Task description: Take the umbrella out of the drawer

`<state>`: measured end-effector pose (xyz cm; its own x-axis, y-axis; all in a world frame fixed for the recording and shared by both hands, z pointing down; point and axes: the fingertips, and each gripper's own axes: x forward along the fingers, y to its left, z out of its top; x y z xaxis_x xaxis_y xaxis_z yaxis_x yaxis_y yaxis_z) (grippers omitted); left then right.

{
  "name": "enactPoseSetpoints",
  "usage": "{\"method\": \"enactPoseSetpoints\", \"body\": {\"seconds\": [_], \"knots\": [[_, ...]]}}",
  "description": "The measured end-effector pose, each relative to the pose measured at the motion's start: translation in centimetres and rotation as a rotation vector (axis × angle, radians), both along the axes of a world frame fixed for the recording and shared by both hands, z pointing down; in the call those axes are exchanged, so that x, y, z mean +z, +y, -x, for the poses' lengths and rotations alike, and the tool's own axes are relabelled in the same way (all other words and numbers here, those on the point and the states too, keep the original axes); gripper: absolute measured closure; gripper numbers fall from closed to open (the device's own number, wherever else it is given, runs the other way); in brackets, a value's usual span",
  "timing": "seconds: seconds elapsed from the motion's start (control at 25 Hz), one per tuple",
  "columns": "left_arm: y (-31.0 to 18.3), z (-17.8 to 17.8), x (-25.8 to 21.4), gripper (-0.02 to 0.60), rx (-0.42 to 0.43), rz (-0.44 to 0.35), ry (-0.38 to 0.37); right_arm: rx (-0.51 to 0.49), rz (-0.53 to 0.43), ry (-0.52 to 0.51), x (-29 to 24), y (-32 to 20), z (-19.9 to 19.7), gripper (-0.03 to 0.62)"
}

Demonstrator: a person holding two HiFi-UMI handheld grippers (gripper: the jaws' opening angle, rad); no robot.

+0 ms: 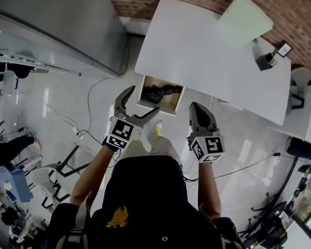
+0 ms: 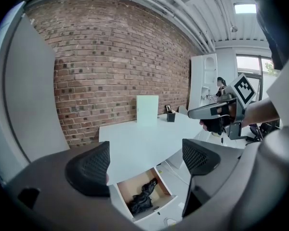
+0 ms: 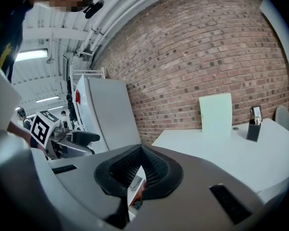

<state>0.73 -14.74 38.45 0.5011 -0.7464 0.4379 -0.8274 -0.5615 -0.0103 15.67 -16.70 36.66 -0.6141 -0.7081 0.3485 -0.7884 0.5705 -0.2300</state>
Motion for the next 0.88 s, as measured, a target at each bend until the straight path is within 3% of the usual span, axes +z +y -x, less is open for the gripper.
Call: {"method": "enactPoseSetpoints", "body": {"seconds": [0.48,0.76,0.88], "knots": [[-0.6,0.0,6.0,0.106,0.042,0.08,-0.009,0.004,0.084,0.042,5.3,0.6,1.0,0.571],[-1.2,-1.1,11.8,0.106,0.068,0.136,0.0,0.09,0.107,0.061,8.2,-0.9,-0.4,0.571],[-1.4,-1.8,15.3,0.106,0.095,0.142,-0.033,0.122,0.117,0.053,9.1,-1.7,-0.5,0.571]]}}
